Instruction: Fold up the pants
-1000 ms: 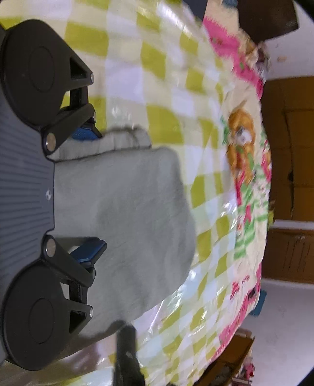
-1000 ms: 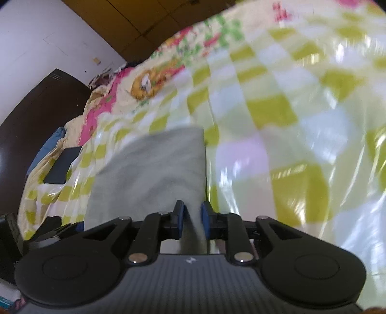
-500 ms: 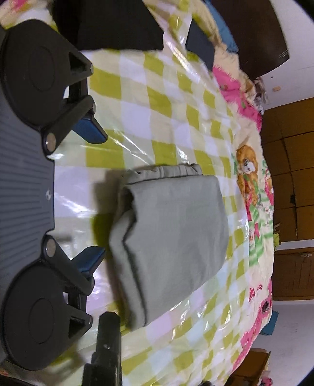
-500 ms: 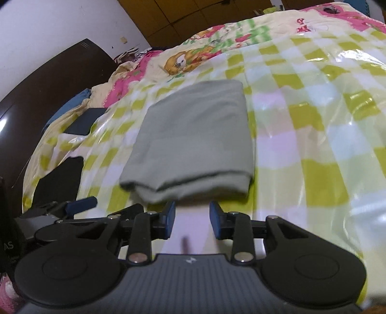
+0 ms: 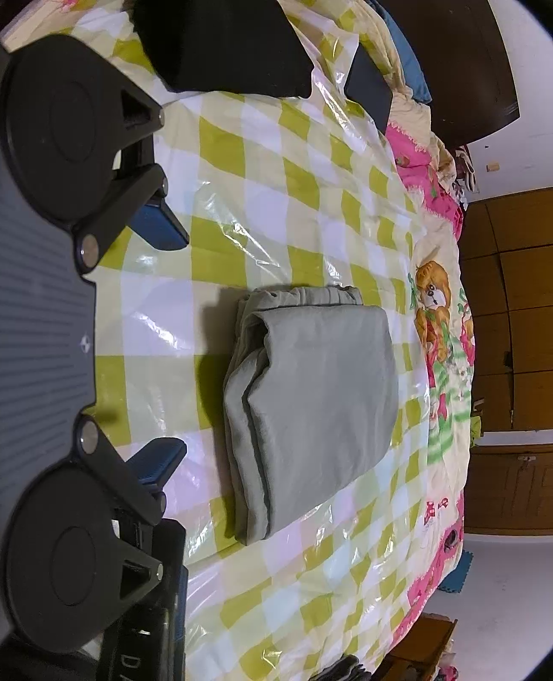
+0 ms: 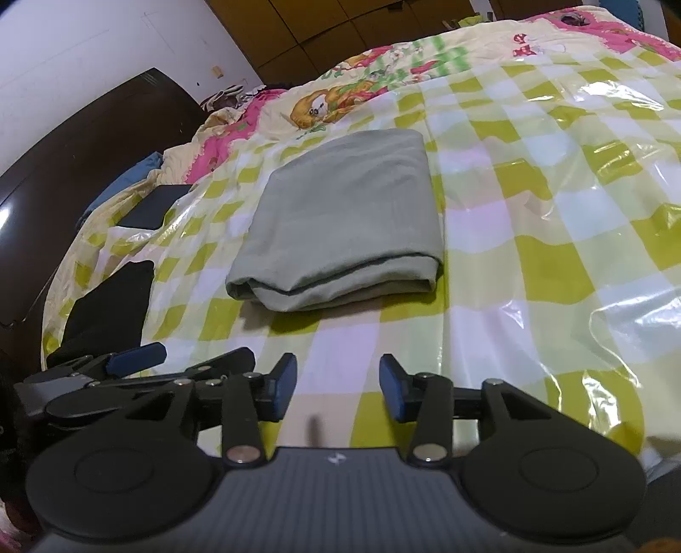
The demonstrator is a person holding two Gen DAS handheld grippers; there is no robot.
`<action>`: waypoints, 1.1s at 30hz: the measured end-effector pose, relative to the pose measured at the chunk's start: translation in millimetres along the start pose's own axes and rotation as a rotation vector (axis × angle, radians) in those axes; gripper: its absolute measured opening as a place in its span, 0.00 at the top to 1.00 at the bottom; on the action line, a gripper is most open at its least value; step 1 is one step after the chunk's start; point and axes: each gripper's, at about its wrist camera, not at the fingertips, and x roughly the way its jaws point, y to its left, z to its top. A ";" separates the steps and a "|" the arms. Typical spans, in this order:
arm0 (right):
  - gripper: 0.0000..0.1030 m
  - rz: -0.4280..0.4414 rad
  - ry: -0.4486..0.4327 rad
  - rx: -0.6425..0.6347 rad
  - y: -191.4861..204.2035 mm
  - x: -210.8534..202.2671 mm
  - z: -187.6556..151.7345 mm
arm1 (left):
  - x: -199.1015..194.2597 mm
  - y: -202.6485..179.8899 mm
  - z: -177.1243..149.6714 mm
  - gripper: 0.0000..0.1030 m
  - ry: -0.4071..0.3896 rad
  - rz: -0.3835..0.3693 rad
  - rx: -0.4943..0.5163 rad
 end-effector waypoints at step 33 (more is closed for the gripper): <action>0.55 -0.041 0.005 -0.033 -7.0 8.6 -21.8 | 15.7 6.5 -22.7 0.00 0.069 -0.018 -0.052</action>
